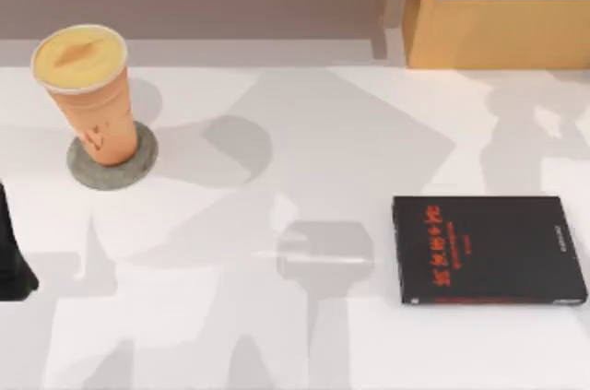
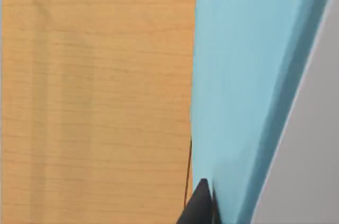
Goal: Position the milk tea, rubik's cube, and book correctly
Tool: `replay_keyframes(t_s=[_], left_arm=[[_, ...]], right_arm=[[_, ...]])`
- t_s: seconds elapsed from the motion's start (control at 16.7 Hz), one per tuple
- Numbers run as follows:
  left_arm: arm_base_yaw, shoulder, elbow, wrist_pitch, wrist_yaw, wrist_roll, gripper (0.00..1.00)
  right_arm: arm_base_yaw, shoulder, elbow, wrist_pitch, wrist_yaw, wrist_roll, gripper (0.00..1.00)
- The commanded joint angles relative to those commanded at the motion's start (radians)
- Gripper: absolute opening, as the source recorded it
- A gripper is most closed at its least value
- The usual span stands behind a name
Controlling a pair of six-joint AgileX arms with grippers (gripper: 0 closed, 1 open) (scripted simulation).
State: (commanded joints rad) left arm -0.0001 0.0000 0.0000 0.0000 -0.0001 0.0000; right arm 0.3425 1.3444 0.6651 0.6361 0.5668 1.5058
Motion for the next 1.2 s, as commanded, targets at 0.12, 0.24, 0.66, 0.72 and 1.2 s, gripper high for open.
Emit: replay_keyframes(t_s=[0.12, 0.24, 0.66, 0.72, 1.2], left_arm=[[0.000, 0.000, 0.000, 0.000, 0.000, 0.000, 1.00], [0.000, 0.000, 0.000, 0.000, 0.000, 0.000, 1.00], [0.000, 0.000, 0.000, 0.000, 0.000, 0.000, 1.00], [0.000, 0.000, 0.000, 0.000, 0.000, 0.000, 1.00], [0.000, 0.000, 0.000, 0.000, 0.000, 0.000, 1.00]], right_arm=[[0.130, 0.010, -0.107, -0.027, 0.053, 0.162, 0.00], [0.249, 0.031, -0.208, -0.059, 0.095, 0.305, 0.00], [0.510, 0.133, -0.421, -0.139, 0.172, 0.617, 0.00], [0.517, 0.136, -0.426, -0.142, 0.174, 0.626, 0.00], [0.505, 0.147, -0.418, -0.122, 0.167, 0.618, 0.00]])
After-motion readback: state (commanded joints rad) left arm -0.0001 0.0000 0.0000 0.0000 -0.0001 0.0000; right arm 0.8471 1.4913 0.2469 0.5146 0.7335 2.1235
